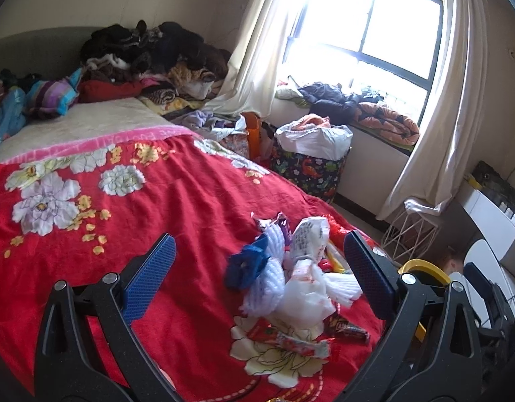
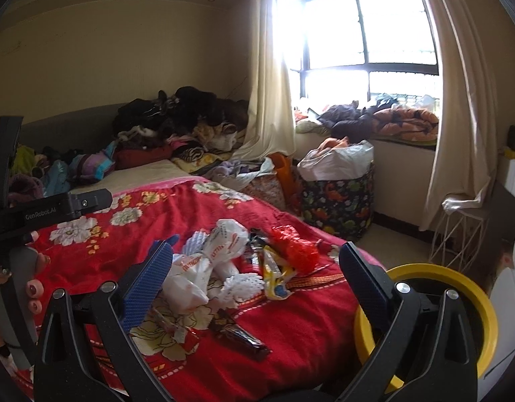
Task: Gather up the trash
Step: 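Close the left gripper on a white fluffy piece while the right gripper grasps another, then carry both held white pieces over to the yellow-rimmed bin, then open both grippers above the bin to drop the white pieces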
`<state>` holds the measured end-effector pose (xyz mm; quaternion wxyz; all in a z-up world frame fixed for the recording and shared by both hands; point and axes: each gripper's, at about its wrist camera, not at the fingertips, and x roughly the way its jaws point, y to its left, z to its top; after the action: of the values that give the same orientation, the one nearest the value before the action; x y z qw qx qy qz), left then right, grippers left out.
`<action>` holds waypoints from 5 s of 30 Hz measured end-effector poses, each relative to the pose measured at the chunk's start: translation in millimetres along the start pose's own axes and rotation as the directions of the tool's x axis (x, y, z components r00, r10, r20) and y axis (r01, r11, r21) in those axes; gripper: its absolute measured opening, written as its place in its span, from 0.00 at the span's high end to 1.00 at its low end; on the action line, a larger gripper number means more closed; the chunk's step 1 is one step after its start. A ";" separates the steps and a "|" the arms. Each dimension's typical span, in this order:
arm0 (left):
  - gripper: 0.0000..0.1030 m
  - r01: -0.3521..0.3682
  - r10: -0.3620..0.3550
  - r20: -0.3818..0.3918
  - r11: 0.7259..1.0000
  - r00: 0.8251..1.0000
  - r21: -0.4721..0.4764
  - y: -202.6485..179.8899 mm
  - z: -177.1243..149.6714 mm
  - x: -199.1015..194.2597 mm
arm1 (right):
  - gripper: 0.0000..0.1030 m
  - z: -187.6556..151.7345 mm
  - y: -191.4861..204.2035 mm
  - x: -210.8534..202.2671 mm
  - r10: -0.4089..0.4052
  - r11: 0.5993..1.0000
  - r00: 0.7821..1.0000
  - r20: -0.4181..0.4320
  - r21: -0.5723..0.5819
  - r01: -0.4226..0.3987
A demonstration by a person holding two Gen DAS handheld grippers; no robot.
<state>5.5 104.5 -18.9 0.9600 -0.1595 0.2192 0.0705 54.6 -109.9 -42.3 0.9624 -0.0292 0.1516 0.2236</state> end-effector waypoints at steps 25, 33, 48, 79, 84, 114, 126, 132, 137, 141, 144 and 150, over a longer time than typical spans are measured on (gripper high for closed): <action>0.69 0.116 -0.114 -0.317 0.993 0.942 -0.012 -8.8 -37.5 81.2 | 0.35 -23.6 -15.8 110.3 0.135 0.984 0.934 -0.332 0.159 -0.086; 0.90 0.111 -0.110 -0.338 0.994 0.935 -0.017 -8.7 -43.9 84.9 | 0.80 -34.8 -19.8 131.8 0.189 0.963 0.902 -0.387 0.254 -0.093; 0.92 0.202 -0.196 -0.185 0.979 0.963 0.016 -36.0 4.0 53.4 | 0.88 2.6 -38.4 74.5 0.160 0.966 0.968 -0.193 0.231 -0.113; 0.92 0.361 -0.330 -0.240 0.928 0.913 0.096 -108.5 -7.6 53.6 | 0.88 8.6 -135.8 -1.4 -0.080 0.932 0.995 -0.056 0.350 0.095; 0.92 0.391 -0.352 -0.258 0.913 0.900 0.118 -125.5 -11.5 53.9 | 0.88 2.8 -150.5 -11.2 -0.127 0.914 0.990 -0.059 0.380 0.140; 0.91 0.519 -0.426 -0.366 0.829 0.827 0.207 -223.5 -48.6 60.6 | 0.88 -41.5 -234.6 -57.4 -0.317 0.788 0.939 -0.136 0.513 0.341; 0.91 0.550 -0.434 -0.411 0.805 0.802 0.223 -247.9 -65.2 68.2 | 0.88 -55.9 -253.7 -71.9 -0.366 0.743 0.915 -0.171 0.538 0.398; 0.91 0.561 -0.431 -0.435 0.795 0.791 0.232 -256.4 -73.1 75.0 | 0.88 -63.7 -261.8 -74.4 -0.376 0.719 0.905 -0.198 0.554 0.420; 0.91 0.567 -0.426 -0.452 0.788 0.783 0.240 -263.1 -79.0 81.8 | 0.86 -66.9 -266.6 -72.2 -0.371 0.709 0.902 -0.219 0.560 0.428; 0.87 0.578 -0.430 -0.464 0.780 0.775 0.242 -269.7 -81.5 92.5 | 0.78 -68.1 -266.0 -68.7 -0.365 0.709 0.903 -0.229 0.560 0.429; 0.52 0.565 -0.418 -0.467 0.790 0.779 0.236 -272.4 -80.9 104.0 | 0.59 -70.5 -267.3 -66.8 -0.361 0.697 0.900 -0.245 0.570 0.435; 0.29 0.531 -0.406 -0.435 0.818 0.804 0.220 -263.2 -75.2 104.2 | 0.52 -72.4 -264.9 -64.1 -0.361 0.700 0.897 -0.256 0.562 0.441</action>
<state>122.8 -161.2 -56.8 0.9007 -0.0561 0.3568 -0.2414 96.1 -383.9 -94.8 0.9337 0.2344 0.2653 -0.0545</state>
